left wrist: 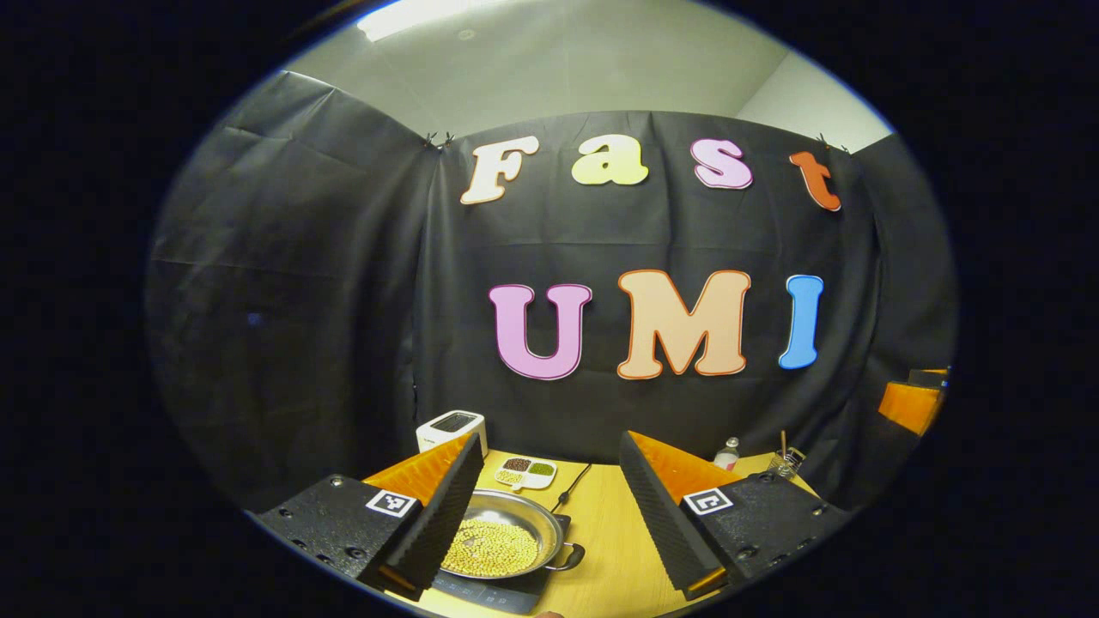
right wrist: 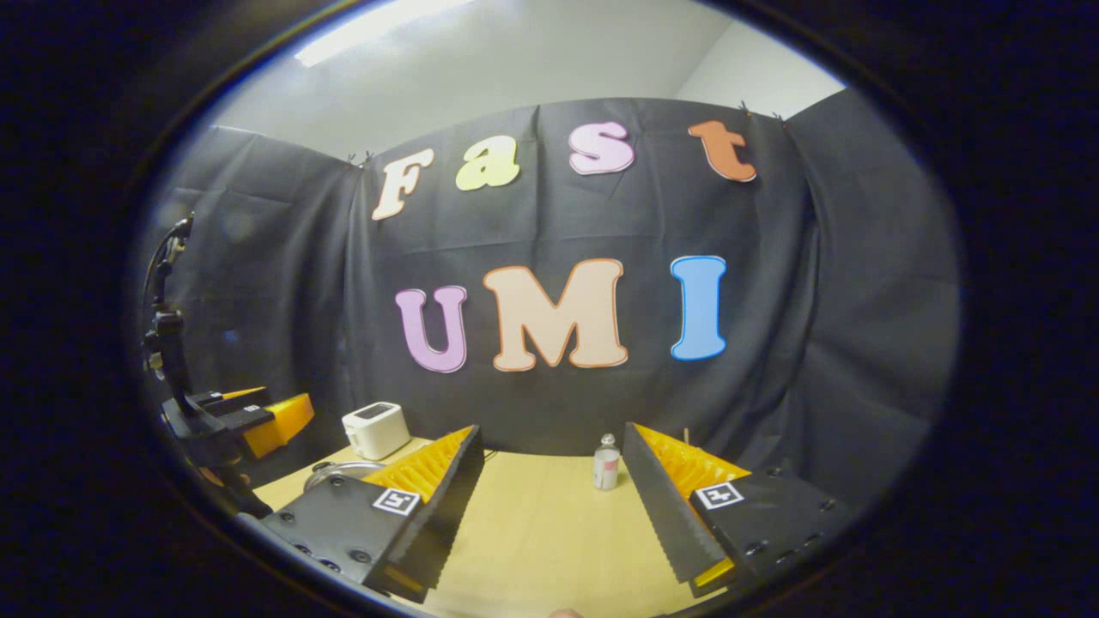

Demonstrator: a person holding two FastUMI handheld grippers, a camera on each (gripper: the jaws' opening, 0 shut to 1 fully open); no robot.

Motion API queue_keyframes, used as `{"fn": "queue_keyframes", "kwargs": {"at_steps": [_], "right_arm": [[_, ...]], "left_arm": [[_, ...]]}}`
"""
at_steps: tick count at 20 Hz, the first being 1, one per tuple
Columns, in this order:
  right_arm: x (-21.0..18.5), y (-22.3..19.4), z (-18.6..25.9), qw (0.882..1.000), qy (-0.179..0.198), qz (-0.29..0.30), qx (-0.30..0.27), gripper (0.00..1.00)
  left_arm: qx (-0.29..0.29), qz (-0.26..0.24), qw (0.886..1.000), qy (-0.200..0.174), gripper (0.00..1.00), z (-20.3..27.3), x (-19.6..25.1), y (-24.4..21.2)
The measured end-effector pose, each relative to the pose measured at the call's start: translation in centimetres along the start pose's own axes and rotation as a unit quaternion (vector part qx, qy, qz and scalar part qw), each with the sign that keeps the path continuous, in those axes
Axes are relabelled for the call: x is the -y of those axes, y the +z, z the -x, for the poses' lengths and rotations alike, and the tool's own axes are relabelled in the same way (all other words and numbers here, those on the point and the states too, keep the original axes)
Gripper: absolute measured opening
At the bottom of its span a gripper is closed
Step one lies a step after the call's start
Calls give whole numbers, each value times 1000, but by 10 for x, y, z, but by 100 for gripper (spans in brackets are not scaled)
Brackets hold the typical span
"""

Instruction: First push the handle of the pot to place it horizontally, then grasp the pot with both hands and set it on the induction cooktop.

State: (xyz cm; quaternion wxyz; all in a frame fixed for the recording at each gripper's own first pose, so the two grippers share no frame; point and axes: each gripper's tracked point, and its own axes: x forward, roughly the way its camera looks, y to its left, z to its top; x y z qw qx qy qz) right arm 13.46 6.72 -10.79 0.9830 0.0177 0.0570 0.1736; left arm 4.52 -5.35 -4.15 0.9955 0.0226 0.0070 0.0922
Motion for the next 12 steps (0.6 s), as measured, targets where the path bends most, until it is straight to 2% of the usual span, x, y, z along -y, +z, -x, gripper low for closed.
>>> {"fn": "queue_keyframes", "kwargs": {"at_steps": [4,12], "right_arm": [[12,5,12,1000,-14,10,10,93],[23,4,18,1000,-21,-10,9,93]], "left_arm": [[-2,-2,1000,-9,97,0,10,-3],[-2,-17,1000,-14,97,4,16,-7]]}}
